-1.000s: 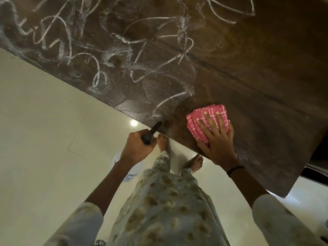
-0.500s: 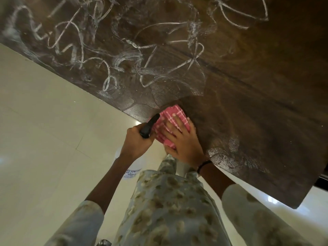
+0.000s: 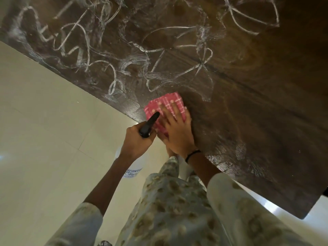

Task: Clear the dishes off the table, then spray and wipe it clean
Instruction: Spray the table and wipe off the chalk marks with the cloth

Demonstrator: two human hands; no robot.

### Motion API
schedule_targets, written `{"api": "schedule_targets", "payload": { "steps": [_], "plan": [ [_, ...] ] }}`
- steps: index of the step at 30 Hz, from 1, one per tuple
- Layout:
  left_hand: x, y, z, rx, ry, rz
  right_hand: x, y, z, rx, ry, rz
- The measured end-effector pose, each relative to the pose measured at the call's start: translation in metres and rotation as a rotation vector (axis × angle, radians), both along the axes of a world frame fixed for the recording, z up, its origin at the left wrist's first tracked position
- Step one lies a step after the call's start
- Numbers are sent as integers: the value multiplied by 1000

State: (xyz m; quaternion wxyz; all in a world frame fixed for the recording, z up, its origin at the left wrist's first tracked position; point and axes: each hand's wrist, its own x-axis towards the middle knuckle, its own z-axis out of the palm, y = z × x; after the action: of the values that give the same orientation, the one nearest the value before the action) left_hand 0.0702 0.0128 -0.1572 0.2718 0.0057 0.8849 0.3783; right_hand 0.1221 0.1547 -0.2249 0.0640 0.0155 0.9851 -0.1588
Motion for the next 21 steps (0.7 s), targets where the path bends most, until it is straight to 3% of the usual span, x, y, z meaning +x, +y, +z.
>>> {"api": "schedule_targets", "payload": {
  "steps": [6, 10, 15, 21],
  "plan": [
    [-10, -3, 1, 18, -8, -22, 50, 25, -6, -33, 5, 220],
    [-17, -1, 2, 27, -22, 19, 37, 55, -4, 23, 11, 110],
    [-26, 0, 3, 25, -42, 38, -21, 13, 2, 19, -27, -113],
    [-32, 1, 5, 23, -46, 0, -4, -16, -1, -3, -8, 161]
  ]
}}
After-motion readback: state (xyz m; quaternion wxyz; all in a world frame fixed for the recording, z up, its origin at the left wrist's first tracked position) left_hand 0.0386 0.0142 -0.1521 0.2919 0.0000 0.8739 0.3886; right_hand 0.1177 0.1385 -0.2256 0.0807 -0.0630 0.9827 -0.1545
